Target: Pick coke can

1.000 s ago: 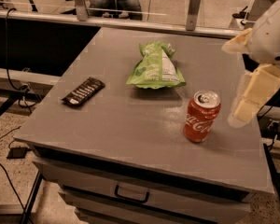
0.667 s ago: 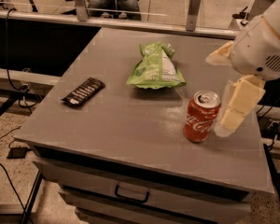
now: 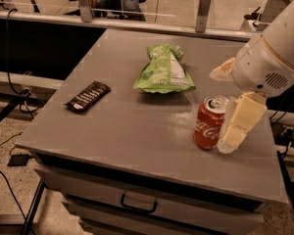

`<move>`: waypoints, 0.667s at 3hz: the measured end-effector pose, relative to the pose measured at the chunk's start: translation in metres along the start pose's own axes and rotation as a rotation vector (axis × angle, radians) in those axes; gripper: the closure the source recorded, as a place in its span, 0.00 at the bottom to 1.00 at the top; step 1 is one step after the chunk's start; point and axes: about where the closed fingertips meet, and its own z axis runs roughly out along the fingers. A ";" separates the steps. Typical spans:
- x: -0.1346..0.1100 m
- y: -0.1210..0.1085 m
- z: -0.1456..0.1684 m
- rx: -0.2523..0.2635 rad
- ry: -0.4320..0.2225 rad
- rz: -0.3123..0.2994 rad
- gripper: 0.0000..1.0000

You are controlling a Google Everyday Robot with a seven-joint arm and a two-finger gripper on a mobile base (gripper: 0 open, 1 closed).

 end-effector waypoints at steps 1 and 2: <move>-0.002 -0.001 0.001 0.002 -0.001 -0.003 0.23; -0.003 -0.001 0.002 0.003 -0.002 -0.004 0.46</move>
Offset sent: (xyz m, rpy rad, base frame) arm 0.0006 0.0012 -0.0002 0.0004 -0.0019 0.0011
